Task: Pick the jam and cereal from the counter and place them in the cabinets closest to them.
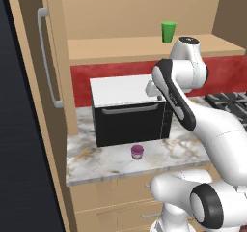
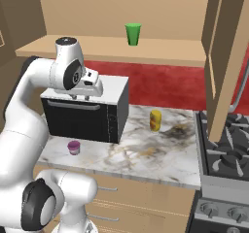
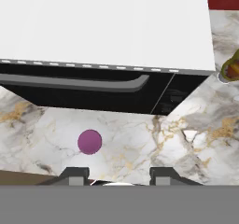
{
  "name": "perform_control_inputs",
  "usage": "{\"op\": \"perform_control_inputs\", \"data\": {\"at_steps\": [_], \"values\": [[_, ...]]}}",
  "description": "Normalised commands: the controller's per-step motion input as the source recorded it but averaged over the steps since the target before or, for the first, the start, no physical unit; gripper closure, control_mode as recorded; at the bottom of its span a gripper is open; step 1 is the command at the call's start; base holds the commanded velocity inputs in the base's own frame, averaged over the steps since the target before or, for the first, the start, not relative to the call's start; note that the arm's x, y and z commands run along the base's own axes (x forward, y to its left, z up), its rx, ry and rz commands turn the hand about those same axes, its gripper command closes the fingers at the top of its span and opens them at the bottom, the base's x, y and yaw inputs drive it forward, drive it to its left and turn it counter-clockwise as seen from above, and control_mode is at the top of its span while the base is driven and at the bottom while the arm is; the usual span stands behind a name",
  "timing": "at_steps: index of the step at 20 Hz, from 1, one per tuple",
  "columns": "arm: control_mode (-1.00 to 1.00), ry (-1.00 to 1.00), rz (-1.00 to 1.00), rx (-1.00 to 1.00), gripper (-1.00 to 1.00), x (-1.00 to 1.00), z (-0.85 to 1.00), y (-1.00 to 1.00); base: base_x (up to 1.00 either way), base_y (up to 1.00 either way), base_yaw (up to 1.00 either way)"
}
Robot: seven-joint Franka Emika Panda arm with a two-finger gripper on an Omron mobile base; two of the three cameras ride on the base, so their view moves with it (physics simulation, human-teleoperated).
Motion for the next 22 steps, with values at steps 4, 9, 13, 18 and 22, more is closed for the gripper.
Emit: {"op": "perform_control_inputs", "data": {"at_steps": [4, 9, 13, 18, 22], "values": [[-1.00, 0.00, 0.00, 0.00, -1.00, -0.02, 0.00, 0.00, 0.00, 0.00, 0.00], [-1.00, -0.01, 0.00, 0.00, -1.00, -0.16, 0.00, 0.00, 0.00, 0.00, 0.00], [-1.00, -0.03, 0.00, 0.00, -1.00, -0.26, 0.00, 0.00, 0.00, 0.00, 0.00], [-1.00, -0.06, 0.00, 0.00, -1.00, -0.36, -0.01, 0.00, 0.00, 0.00, 0.00], [-1.00, -0.06, 0.00, 0.00, -1.00, -0.37, -0.01, 0.00, 0.00, 0.00, 0.00]]}}
